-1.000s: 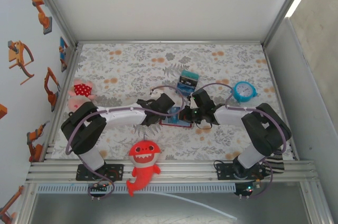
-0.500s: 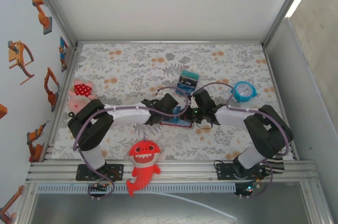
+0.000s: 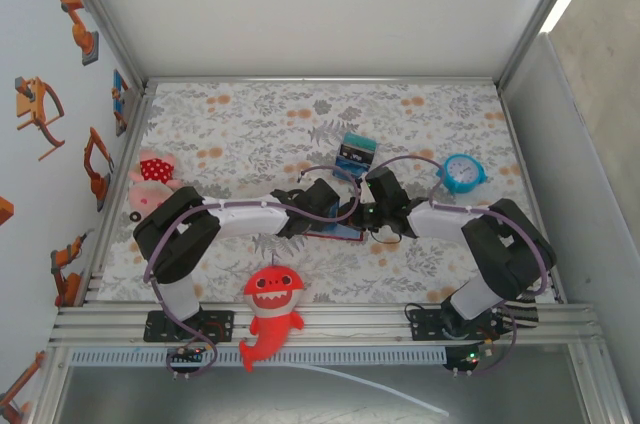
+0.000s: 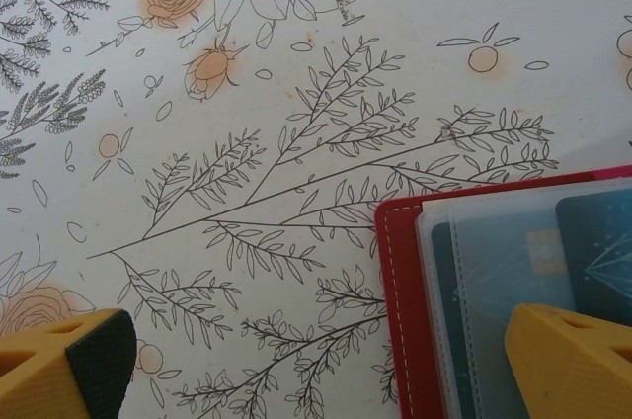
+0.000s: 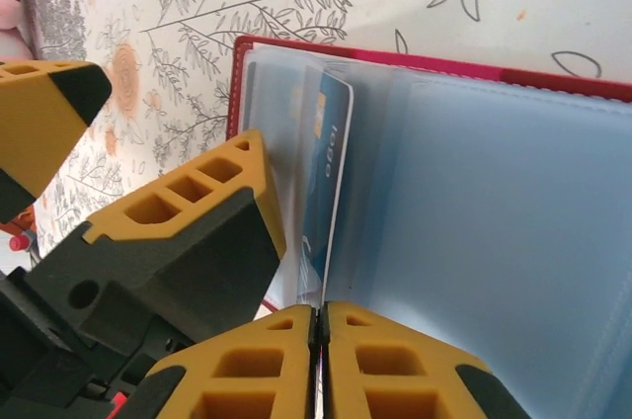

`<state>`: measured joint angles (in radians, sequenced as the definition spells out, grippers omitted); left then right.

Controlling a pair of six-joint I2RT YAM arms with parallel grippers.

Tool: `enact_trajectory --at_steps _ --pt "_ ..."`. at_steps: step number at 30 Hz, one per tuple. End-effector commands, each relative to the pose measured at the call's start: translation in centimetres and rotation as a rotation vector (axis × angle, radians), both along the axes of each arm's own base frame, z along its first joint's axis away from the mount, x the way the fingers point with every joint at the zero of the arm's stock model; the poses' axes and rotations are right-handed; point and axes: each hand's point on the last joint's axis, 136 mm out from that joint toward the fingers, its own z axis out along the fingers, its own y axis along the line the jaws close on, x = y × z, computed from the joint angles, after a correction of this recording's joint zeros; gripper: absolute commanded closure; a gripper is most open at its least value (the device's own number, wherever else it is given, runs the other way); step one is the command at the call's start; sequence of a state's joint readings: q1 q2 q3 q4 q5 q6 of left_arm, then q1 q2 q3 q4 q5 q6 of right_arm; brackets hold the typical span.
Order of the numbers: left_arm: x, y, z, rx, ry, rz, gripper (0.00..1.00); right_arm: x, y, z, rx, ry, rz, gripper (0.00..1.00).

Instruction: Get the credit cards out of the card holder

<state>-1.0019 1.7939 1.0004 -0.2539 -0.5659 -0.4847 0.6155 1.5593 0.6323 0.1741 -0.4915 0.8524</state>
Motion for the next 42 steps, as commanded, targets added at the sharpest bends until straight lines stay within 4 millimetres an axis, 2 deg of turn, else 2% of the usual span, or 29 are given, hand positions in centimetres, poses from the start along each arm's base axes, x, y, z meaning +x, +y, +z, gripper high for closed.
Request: enact_trajectory --at_steps 1,11,15,20,30,42 --pt "-1.0 -0.1 -1.1 0.016 0.054 -0.011 0.03 0.6 0.6 0.5 0.053 -0.022 -0.002 0.88" --pt "-0.9 -0.2 -1.1 0.015 0.053 -0.010 0.03 0.9 0.7 -0.7 0.038 -0.003 -0.006 0.85" --pt "-1.0 -0.1 -0.8 0.012 0.049 -0.006 0.03 1.0 0.3 -0.9 0.010 -0.005 -0.017 0.94" --pt "-0.6 -0.1 0.0 -0.006 0.028 0.002 0.03 0.8 -0.3 -0.6 -0.030 -0.013 -0.019 1.00" --pt "0.4 0.4 0.9 -0.027 0.002 0.031 0.03 0.3 -1.6 1.3 -0.092 -0.047 -0.012 1.00" --pt "1.2 0.0 3.9 -0.079 -0.060 0.028 0.03 0.2 -4.1 4.8 -0.292 -0.164 0.091 1.00"
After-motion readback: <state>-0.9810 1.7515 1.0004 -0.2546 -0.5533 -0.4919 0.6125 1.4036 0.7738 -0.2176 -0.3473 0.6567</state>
